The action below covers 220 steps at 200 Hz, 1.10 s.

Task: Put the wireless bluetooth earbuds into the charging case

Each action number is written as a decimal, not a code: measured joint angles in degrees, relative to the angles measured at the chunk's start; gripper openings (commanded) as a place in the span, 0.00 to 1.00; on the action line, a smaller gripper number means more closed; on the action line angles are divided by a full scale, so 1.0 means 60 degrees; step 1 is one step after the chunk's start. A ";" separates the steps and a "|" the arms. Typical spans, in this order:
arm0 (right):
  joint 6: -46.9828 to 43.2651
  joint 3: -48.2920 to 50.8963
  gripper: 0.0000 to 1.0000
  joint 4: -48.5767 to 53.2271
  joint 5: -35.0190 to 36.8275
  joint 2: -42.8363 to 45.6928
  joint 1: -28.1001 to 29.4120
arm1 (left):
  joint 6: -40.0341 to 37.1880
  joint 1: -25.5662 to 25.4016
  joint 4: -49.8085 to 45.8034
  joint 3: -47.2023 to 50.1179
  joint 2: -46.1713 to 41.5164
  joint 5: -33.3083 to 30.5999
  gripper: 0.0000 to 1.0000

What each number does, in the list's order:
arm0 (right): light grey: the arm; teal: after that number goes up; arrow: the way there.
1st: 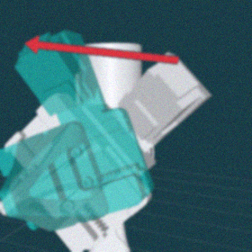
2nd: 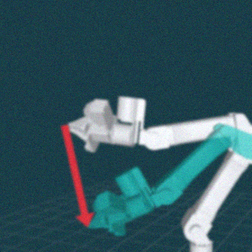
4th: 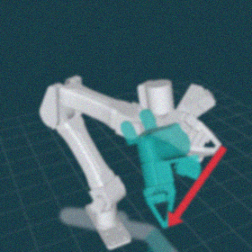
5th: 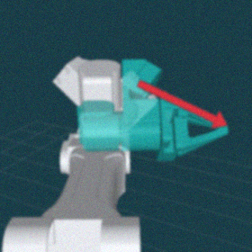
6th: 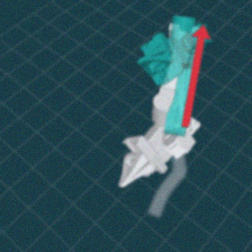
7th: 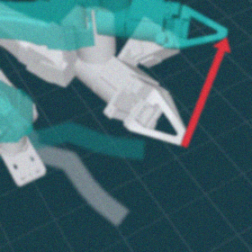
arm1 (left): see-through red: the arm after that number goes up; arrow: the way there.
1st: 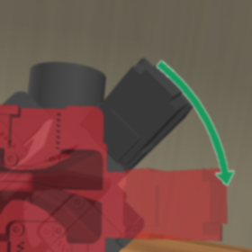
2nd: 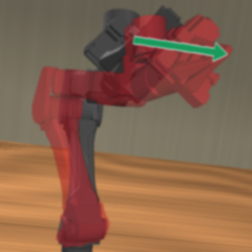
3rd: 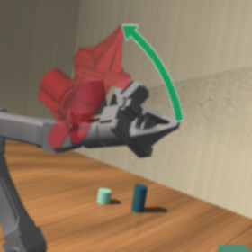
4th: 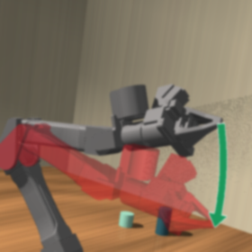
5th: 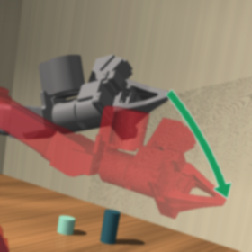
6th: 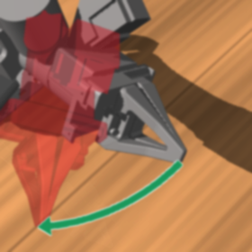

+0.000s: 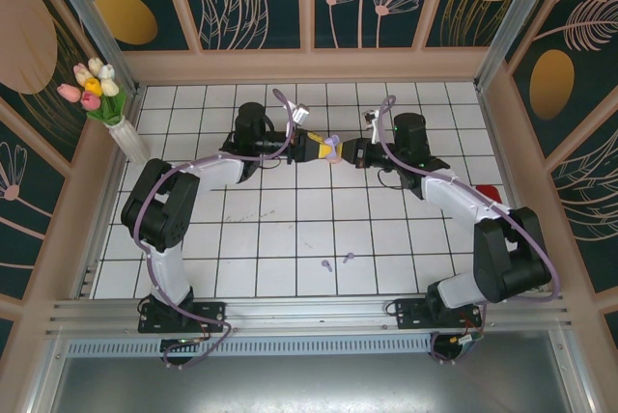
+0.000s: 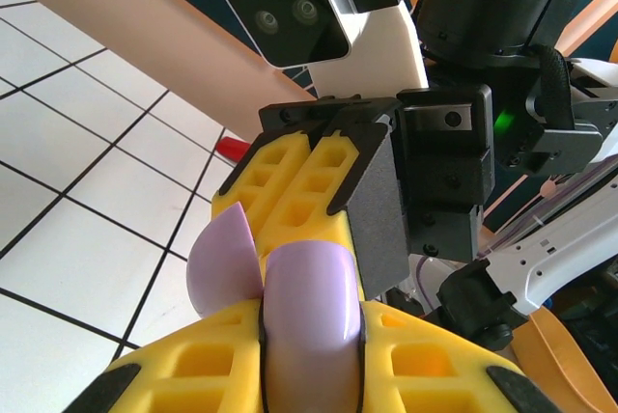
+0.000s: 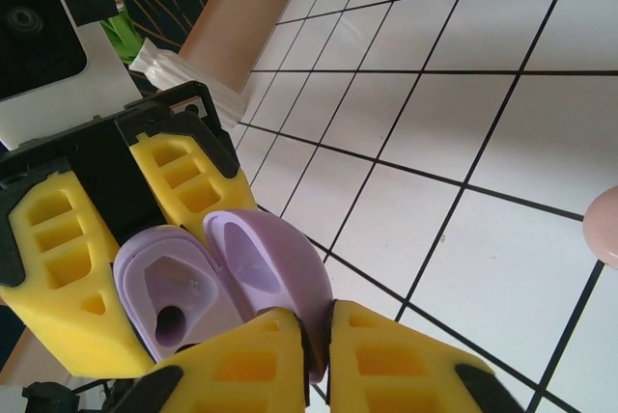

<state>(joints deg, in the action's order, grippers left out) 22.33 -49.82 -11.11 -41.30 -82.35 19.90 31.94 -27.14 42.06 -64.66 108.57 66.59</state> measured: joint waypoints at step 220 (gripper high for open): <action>-0.2809 -0.1326 0.00 0.2182 0.2608 -0.0208 0.0346 | -0.6528 0.0488 -1.0484 -0.6360 0.0747 -0.1002 0.70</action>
<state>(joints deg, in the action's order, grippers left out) 5.48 -57.78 1.98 -25.65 -83.59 21.98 -7.22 -24.21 -20.84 -102.83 113.06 60.58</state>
